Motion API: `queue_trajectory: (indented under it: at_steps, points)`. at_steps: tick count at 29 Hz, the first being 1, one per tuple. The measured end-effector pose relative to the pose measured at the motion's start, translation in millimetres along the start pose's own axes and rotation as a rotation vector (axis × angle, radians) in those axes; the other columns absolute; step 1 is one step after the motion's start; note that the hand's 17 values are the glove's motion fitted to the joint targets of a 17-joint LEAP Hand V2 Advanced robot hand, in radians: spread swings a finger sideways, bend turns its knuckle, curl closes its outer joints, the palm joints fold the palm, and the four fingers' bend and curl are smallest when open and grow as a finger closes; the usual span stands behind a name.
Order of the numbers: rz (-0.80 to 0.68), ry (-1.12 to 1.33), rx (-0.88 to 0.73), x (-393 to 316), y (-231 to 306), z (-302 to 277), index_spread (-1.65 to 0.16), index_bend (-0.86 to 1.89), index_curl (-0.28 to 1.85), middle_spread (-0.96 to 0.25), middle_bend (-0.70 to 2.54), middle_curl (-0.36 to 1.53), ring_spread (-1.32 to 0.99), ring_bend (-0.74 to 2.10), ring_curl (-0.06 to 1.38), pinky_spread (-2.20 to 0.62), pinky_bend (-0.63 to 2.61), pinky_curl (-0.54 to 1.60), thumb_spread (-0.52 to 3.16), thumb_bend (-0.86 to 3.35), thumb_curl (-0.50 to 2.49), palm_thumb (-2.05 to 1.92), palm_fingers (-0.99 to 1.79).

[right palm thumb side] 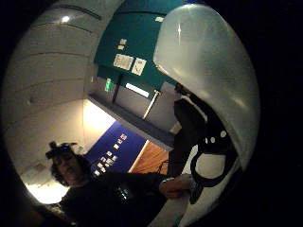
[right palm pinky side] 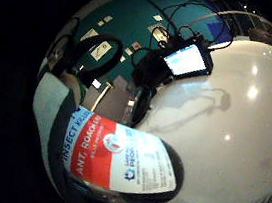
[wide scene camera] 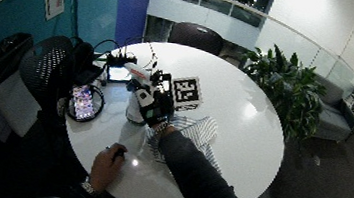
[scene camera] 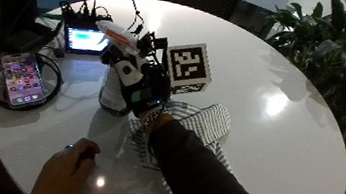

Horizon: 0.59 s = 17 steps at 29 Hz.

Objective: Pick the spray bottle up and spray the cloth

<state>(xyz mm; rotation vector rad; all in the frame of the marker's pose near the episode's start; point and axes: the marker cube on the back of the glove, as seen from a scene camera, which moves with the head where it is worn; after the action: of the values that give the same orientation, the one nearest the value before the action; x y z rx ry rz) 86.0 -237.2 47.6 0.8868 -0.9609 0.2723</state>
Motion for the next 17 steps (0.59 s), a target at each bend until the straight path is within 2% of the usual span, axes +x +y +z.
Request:
queue_trajectory:
  at_steps: [5,17]
  points:
    - [-0.027,0.013,0.011,-5.1,-0.1,-1.6,-0.28,0.14,0.38,-0.18,0.5,0.48,-0.17,0.61,0.42,-0.25,0.48,0.38,1.3,-0.01,0.24,0.73,1.24]
    - [0.031,-0.004,0.016,-12.3,-4.7,-16.7,-0.28,0.13,0.37,-0.19,0.49,0.48,-0.18,0.61,0.42,-0.26,0.5,0.39,1.29,-0.01,0.25,0.74,1.26]
